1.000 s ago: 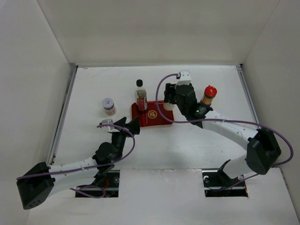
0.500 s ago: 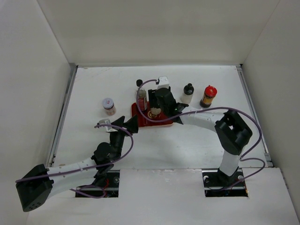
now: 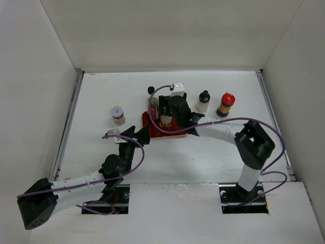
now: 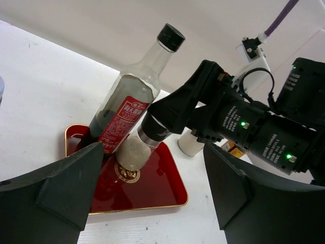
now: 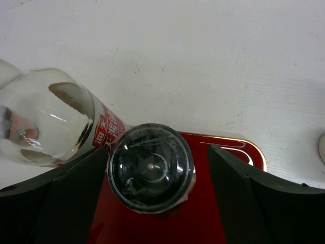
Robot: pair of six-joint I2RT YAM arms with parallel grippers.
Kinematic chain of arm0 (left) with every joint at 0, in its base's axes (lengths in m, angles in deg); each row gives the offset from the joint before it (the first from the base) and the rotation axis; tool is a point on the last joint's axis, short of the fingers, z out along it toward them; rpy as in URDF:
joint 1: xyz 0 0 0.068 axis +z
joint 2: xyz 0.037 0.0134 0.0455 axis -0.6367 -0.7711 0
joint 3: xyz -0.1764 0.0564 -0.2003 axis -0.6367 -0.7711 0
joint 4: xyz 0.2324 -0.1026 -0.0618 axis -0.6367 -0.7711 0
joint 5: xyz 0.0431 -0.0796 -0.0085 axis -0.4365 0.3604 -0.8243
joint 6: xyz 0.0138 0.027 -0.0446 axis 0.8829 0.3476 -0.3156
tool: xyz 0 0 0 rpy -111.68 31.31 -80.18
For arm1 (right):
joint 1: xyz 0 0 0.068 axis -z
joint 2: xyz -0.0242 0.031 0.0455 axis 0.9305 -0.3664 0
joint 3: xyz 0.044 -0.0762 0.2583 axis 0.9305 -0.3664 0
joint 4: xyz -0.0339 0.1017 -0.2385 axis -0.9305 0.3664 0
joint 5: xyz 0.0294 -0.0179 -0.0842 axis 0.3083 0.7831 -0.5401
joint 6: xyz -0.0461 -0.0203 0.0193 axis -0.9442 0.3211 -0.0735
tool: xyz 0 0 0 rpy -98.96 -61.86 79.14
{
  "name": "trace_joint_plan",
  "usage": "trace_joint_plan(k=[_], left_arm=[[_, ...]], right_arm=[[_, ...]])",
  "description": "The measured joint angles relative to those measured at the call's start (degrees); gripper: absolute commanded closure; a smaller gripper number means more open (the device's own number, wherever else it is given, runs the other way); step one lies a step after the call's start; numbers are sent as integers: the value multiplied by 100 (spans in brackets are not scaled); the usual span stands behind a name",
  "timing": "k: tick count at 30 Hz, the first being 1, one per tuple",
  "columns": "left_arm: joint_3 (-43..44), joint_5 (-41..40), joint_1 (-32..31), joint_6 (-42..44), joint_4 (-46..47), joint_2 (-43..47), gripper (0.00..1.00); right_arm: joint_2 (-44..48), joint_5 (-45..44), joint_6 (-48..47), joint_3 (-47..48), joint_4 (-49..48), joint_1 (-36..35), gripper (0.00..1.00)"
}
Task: Organize the condiment bottles
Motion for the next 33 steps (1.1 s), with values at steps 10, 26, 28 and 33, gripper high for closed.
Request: trace_joint_plan(k=[10,26,28,33], left_arm=[[0,0,0,0,2,-2,21],[0,4,0,-39,9,-269,20],[-2,4,0,-46,2,-273,20],[-2,7,0,-72,4,-275,20]], right_arm=[[1421,-273,42,-846,68,621,11],[529,-170,-2,-629,562,2229,7],[404,-72,-2,-549,575,2282,10],[254,39,-20,-437,551,2369,35]])
